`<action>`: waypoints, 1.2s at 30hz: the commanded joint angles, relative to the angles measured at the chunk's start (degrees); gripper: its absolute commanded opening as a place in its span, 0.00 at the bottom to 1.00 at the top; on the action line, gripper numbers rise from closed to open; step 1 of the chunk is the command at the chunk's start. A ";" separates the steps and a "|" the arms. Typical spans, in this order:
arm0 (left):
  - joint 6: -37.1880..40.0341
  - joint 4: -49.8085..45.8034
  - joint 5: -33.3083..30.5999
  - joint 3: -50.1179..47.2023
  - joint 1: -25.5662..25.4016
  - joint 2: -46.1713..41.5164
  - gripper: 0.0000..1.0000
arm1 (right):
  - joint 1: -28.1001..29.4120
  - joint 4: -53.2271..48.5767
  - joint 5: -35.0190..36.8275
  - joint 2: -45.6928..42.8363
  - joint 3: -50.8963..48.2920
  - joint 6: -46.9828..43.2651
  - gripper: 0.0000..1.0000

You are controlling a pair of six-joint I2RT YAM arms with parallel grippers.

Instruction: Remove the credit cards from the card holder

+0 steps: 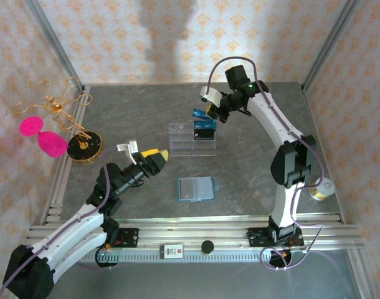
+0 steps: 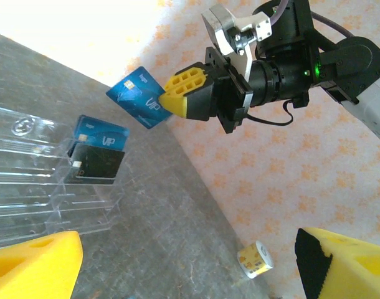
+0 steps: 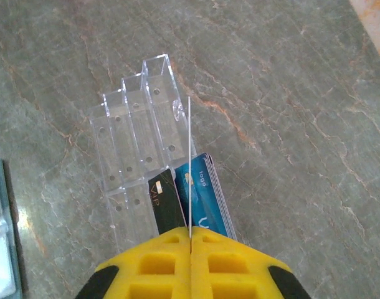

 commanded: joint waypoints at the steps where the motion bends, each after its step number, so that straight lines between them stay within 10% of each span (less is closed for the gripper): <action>1: 1.21 -1.26 2.50 2.58 1.61 0.03 0.87 | -0.17 -6.97 -0.59 4.54 6.03 -4.89 0.00; 36: -2.24 2.82 5.93 -0.39 6.82 2.34 0.88 | -0.10 -2.87 7.61 8.30 4.42 -4.95 0.00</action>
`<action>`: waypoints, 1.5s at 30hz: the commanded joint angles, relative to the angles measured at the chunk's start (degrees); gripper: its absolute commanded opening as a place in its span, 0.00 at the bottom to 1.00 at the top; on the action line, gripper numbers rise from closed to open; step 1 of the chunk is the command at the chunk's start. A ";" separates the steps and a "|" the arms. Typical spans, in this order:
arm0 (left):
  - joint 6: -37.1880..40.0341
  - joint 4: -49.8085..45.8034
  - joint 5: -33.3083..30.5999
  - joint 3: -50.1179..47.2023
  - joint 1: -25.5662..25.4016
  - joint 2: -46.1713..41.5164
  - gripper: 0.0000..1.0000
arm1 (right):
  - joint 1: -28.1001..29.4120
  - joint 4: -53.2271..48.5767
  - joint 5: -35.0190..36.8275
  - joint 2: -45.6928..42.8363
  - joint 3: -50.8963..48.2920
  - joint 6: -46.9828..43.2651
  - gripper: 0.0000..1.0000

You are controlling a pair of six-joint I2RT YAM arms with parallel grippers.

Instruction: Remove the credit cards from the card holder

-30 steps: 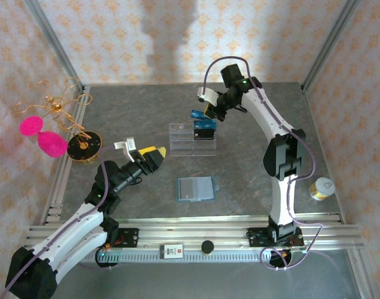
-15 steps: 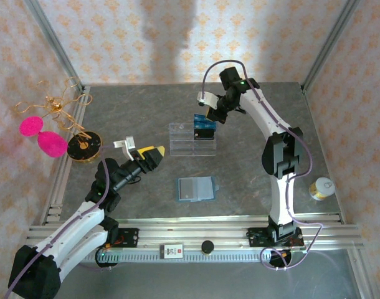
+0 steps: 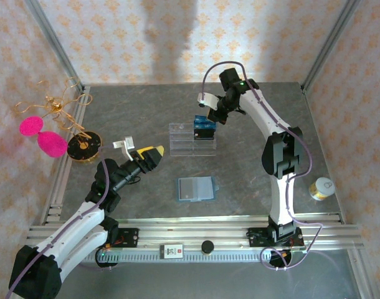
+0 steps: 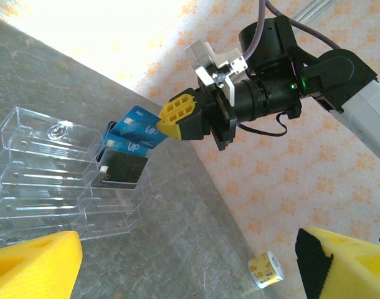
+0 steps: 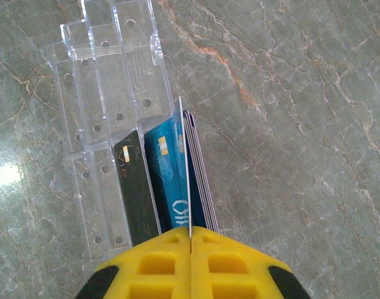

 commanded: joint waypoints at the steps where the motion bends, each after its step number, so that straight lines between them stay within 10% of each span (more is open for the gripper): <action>1: -0.88 2.89 1.64 -0.76 0.70 -0.05 0.88 | -0.14 1.40 2.04 -0.05 -1.05 0.45 0.00; 10: -1.85 4.01 1.80 -1.26 0.88 0.22 0.88 | 0.18 2.44 3.47 -0.23 -3.55 0.67 0.01; 27: -3.88 8.01 1.55 -3.67 1.05 -0.85 0.95 | 0.97 10.91 -3.23 -6.66 -6.59 9.32 0.36; 36: -9.30 15.95 -3.03 -9.09 1.05 -3.91 0.99 | 1.28 44.78 -14.32 -21.01 -28.05 42.68 0.39; 45: -9.86 10.55 -1.35 -8.76 1.07 -1.92 0.97 | 11.59 60.36 7.72 -34.91 -57.56 80.02 0.38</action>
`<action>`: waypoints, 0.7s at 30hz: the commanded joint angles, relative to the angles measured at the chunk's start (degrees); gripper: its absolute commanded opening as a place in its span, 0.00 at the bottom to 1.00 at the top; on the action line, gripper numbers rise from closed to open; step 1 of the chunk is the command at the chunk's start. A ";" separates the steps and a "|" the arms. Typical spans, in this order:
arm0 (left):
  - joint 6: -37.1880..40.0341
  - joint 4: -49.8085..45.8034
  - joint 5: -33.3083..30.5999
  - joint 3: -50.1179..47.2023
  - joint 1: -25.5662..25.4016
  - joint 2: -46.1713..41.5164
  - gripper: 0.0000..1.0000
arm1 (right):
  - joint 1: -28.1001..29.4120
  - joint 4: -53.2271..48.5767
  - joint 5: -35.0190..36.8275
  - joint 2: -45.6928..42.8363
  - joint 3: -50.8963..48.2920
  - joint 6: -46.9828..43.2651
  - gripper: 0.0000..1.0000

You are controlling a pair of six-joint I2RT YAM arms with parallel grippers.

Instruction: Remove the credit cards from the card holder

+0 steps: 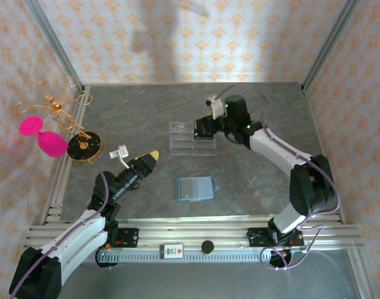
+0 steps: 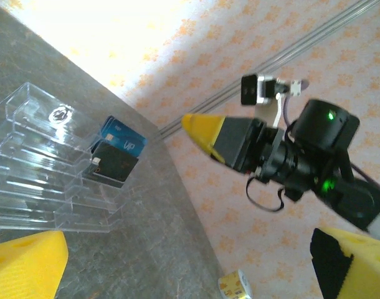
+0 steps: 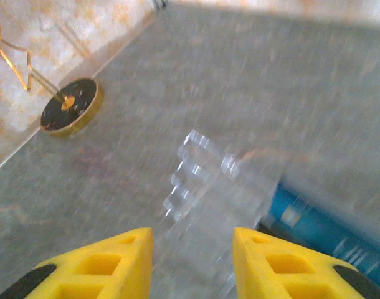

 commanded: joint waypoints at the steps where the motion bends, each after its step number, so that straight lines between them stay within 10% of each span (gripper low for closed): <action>1: 0.93 -3.69 1.37 1.74 0.68 1.00 0.94 | 6.20 3.21 10.39 -6.02 -8.45 14.85 0.39; 11: 3.00 -15.23 1.13 2.11 0.59 -0.36 0.86 | 30.54 -7.54 31.74 -6.79 -16.83 17.43 0.41; 21: 3.61 -20.11 1.04 0.71 0.63 -4.94 0.85 | 37.58 -10.55 40.43 2.77 -12.48 16.88 0.40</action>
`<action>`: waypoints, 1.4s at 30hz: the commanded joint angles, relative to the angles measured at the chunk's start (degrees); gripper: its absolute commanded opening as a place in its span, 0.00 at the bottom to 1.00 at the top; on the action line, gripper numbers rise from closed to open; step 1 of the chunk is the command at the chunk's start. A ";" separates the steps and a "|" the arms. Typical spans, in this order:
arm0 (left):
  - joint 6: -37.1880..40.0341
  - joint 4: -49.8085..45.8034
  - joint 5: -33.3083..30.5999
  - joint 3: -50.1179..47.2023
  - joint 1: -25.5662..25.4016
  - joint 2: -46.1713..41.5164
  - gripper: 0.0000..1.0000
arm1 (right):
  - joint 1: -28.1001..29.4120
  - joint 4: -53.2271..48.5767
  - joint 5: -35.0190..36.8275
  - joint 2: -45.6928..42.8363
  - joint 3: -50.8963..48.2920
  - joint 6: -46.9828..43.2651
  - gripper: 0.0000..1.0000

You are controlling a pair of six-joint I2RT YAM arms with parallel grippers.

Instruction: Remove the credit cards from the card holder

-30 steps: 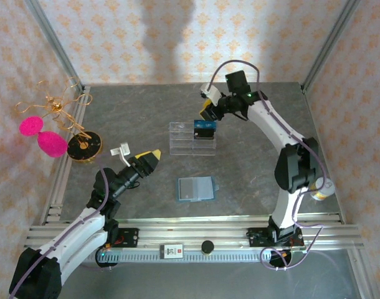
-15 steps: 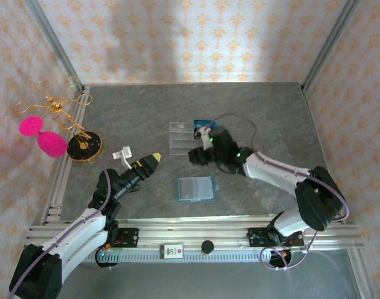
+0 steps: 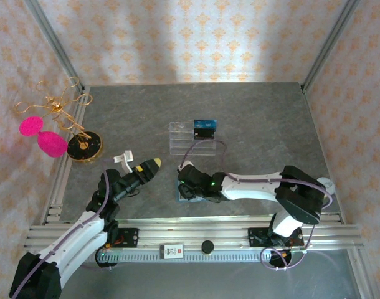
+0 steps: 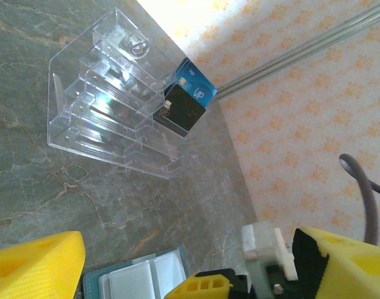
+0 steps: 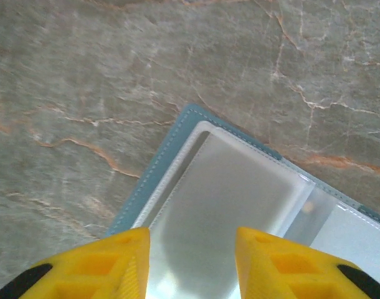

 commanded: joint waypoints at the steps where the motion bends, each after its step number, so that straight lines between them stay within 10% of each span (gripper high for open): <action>1: 1.43 -2.11 0.51 0.17 0.59 -1.46 0.85 | 1.31 -2.16 6.04 2.03 2.71 -0.03 0.40; 9: 1.78 -2.47 2.74 0.18 0.50 0.12 0.79 | 2.16 -3.44 5.81 6.96 2.70 1.20 0.36; 16: 1.56 -1.53 2.71 0.00 -2.46 3.04 0.68 | 2.16 -0.56 5.57 5.97 2.00 4.12 0.00; 28: 2.11 0.57 -2.72 2.43 -12.92 14.96 0.05 | 1.53 13.58 6.95 -4.20 -5.85 15.86 0.00; 33: 4.01 1.49 -3.61 6.45 -17.36 23.95 0.00 | 1.50 15.23 7.52 -6.54 -7.99 17.79 0.00; 38: 5.34 3.05 -3.12 11.56 -21.64 35.23 0.00 | 1.47 15.22 12.56 -12.05 -10.76 21.07 0.29; 42: 5.30 4.87 -1.75 15.91 -24.69 42.62 0.00 | 1.13 11.80 19.20 -21.07 -14.03 22.04 0.32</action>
